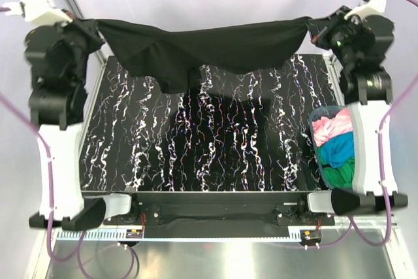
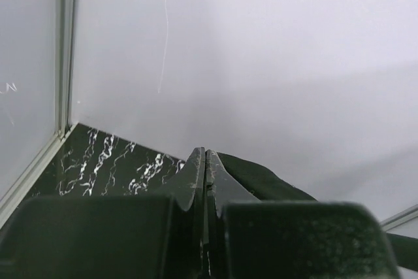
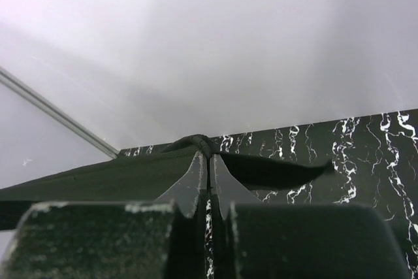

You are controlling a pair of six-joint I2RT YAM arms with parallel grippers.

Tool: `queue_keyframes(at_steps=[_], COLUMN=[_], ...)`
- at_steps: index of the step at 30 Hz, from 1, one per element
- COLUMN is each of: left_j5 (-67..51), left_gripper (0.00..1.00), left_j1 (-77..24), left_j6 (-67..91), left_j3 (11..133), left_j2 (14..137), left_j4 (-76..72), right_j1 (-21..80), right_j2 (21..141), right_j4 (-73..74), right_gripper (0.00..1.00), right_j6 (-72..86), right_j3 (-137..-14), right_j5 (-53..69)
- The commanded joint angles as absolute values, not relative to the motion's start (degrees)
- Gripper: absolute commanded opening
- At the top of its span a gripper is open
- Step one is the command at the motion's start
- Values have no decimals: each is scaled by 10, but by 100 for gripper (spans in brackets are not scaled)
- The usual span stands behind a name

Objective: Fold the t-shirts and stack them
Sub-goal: Flatten the tshirt out

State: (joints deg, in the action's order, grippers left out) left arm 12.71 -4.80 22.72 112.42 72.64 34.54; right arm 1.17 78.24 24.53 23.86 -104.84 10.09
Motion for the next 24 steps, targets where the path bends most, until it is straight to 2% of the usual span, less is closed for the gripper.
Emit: queue_keyframes(at_steps=[1,9,14,20,24], left_j5=[147,80,87,99,101], left_gripper=[0,0,0,0,0], left_j1=[-53,-59,-59,-59,-59], left_j6=[228,263,237,188,179], left_j3=[1121,1181,1312,1367,1354], left_j2=[687,687,765,812,812], left_j4=[329,417,519,522,491], right_j1=[15,14,14,15,14], right_j2=[717,673,719,765,784], right_j4=[263,294,290,265,264], right_gripper=[0,0,0,0,0], right_j6=[244,237,251,306,290], right_j3=[-1022,-1017,-1077,-1120,-1156], right_j5=[90,88,74,85,104])
